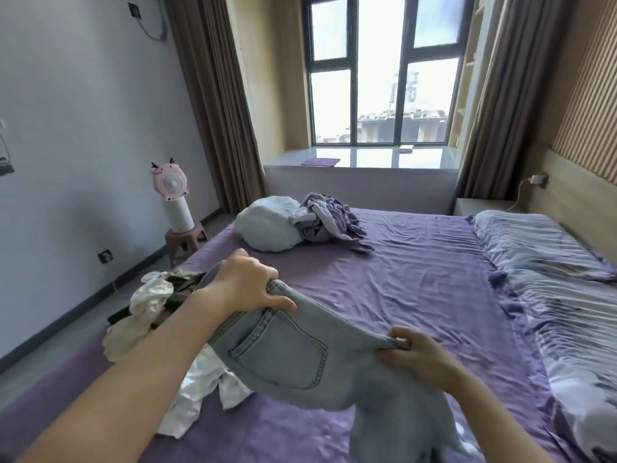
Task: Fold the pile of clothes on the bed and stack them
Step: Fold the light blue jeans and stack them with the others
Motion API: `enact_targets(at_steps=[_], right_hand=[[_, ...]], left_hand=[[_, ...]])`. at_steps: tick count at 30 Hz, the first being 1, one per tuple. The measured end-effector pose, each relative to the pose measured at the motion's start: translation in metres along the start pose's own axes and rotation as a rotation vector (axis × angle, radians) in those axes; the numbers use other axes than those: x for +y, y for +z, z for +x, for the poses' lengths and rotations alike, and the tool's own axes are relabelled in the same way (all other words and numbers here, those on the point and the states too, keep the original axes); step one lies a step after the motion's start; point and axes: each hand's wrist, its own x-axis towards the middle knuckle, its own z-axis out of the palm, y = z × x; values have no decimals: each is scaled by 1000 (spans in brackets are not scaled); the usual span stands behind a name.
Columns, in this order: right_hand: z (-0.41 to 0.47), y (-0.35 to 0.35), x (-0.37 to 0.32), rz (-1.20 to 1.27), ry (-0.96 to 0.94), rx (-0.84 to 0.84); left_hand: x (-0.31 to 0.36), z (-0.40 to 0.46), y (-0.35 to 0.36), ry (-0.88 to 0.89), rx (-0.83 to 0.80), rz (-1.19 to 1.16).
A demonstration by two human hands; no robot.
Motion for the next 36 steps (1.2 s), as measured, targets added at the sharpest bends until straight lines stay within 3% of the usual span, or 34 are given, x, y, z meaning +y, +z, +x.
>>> enact_targets(at_steps=[7, 9, 12, 16, 20, 23, 27, 32, 34, 36], right_hand=[[-25, 8, 46, 9, 440, -518], [-25, 13, 56, 17, 531, -589], [-16, 37, 68, -64, 493, -495], [6, 93, 98, -359, 363, -261], [21, 153, 136, -366, 372, -143], [34, 182, 158, -214, 409, -122], [51, 198, 174, 33, 561, -259], [89, 199, 169, 142, 762, -727], [117, 206, 170, 95, 781, -755], [146, 219, 180, -108, 726, -629]], left_hand=[[42, -54, 93, -26, -367, -152], [47, -66, 112, -50, -459, -186], [48, -85, 143, -122, -607, -211], [46, -123, 197, -262, -664, -200], [38, -160, 250, -329, -709, -241], [24, -172, 278, -358, -803, -330], [0, -167, 305, -349, -952, -361], [-51, -144, 331, -375, -1306, -467], [-72, -130, 348, -405, -1467, -502], [-82, -121, 373, -432, -1501, -453]])
